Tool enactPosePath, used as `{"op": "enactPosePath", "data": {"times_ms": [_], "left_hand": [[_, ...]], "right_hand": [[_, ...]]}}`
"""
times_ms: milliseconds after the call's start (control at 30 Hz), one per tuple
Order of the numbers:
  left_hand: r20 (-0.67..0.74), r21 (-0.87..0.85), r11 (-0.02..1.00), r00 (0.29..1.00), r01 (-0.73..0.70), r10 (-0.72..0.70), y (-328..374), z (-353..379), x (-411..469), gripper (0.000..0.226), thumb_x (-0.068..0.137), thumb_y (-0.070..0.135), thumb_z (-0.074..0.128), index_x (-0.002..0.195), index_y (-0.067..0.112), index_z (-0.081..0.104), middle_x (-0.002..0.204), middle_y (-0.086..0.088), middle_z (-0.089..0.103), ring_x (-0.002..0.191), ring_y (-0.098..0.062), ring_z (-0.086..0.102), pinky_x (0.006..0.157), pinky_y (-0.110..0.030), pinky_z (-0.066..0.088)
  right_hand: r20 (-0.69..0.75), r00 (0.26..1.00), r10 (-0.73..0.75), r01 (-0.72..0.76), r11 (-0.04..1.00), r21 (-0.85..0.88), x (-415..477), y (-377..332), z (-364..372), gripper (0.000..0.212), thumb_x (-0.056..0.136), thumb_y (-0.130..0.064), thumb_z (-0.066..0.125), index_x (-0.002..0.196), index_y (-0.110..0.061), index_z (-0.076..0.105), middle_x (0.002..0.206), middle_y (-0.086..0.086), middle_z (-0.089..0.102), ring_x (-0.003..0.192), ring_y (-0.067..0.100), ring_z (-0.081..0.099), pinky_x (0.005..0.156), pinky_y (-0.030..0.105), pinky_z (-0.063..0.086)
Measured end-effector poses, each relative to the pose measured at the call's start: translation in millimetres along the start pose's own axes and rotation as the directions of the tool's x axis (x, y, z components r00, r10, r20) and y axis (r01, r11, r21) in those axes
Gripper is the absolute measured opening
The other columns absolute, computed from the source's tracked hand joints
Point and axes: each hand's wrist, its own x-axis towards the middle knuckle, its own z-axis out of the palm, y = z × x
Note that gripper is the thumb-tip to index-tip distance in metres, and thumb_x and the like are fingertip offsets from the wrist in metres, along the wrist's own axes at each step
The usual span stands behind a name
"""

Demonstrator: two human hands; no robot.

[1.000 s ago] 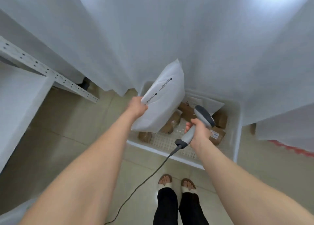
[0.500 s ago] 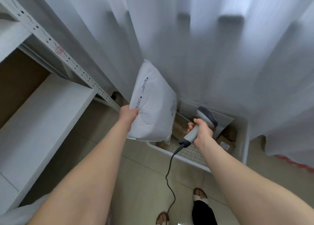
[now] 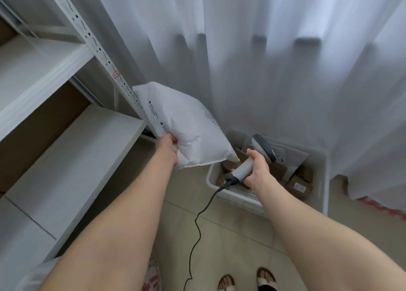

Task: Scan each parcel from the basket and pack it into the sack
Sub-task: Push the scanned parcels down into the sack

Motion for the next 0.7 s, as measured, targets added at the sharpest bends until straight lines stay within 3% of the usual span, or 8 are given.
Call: {"op": "enactPosePath", "data": {"times_ms": [67,200,300,400,467,567,700], "left_hand": [[0.005,-0.088,0.996,1.000,0.012,-0.012,2.7,-11.2,-4.0,0.027,0.087,-0.002,0.045,0.063,0.011,0.049,0.042,0.002,0.055,0.055,-0.016,0.047,0.053,-0.024,0.043],[0.081,-0.197,0.979,0.996,0.056,-0.041,0.5,-30.8,-14.8,0.026,0.092,0.005,0.045,0.070,0.015,0.055,0.058,0.001,0.063,0.052,-0.016,0.057,0.052,-0.024,0.049],[0.185,-0.041,0.994,0.978,0.106,-0.097,-1.9,-35.3,-27.1,0.028,0.096,0.013,0.045,0.071,0.013,0.059,0.062,-0.003,0.068,0.054,-0.020,0.063,0.049,-0.026,0.050],[0.285,0.168,0.978,0.944,0.121,-0.166,0.9,-38.4,-39.6,0.031,0.098,0.019,0.044,0.072,0.011,0.059,0.057,-0.004,0.068,0.045,-0.017,0.064,0.041,-0.023,0.050],[0.312,0.318,0.944,0.931,0.083,-0.187,7.3,-40.1,-44.6,0.027,0.098,0.021,0.046,0.077,0.011,0.060,0.060,-0.003,0.070,0.050,-0.017,0.066,0.043,-0.022,0.050],[0.298,0.474,0.880,0.932,0.042,-0.205,19.6,-42.0,-50.0,0.026,0.097,0.031,0.049,0.083,0.013,0.061,0.065,-0.001,0.071,0.062,-0.017,0.066,0.045,-0.021,0.049],[0.230,0.521,0.854,0.961,0.011,-0.153,27.3,-37.7,-51.6,0.025,0.096,0.033,0.049,0.095,0.012,0.062,0.079,-0.005,0.071,0.075,-0.021,0.065,0.050,-0.022,0.051]], "right_hand": [[0.041,0.999,0.030,-0.032,0.999,0.035,-8.1,0.5,4.0,0.054,0.080,-0.026,0.078,0.126,-0.013,0.051,0.116,0.014,0.058,0.107,0.036,0.056,0.102,0.056,0.045],[0.151,0.988,0.040,-0.062,0.988,0.141,-25.7,-5.9,15.9,0.056,0.074,-0.028,0.083,0.121,-0.016,0.056,0.114,0.014,0.063,0.101,0.039,0.060,0.094,0.057,0.050],[0.139,0.990,-0.008,-0.009,0.993,0.116,-39.5,-16.1,29.0,0.062,0.068,-0.033,0.087,0.123,-0.019,0.059,0.112,0.010,0.068,0.100,0.036,0.064,0.095,0.057,0.050],[0.056,0.996,-0.068,0.068,0.998,0.008,-53.3,-25.2,37.5,0.081,0.062,-0.037,0.090,0.131,-0.016,0.054,0.116,0.008,0.065,0.102,0.035,0.062,0.097,0.054,0.048],[0.027,0.995,-0.097,0.096,0.995,0.022,-57.9,-31.6,40.1,0.075,0.063,-0.028,0.090,0.129,-0.015,0.056,0.115,0.008,0.065,0.096,0.032,0.062,0.092,0.053,0.051],[-0.018,0.994,-0.112,0.112,0.994,0.006,-66.9,-37.8,43.2,0.066,0.069,-0.014,0.084,0.129,-0.016,0.056,0.115,0.007,0.063,0.093,0.031,0.062,0.089,0.052,0.053],[-0.022,0.983,-0.181,0.181,0.983,-0.020,-83.5,-45.2,52.8,0.061,0.074,-0.006,0.076,0.130,-0.013,0.054,0.122,0.010,0.062,0.106,0.033,0.061,0.095,0.052,0.050]]}}
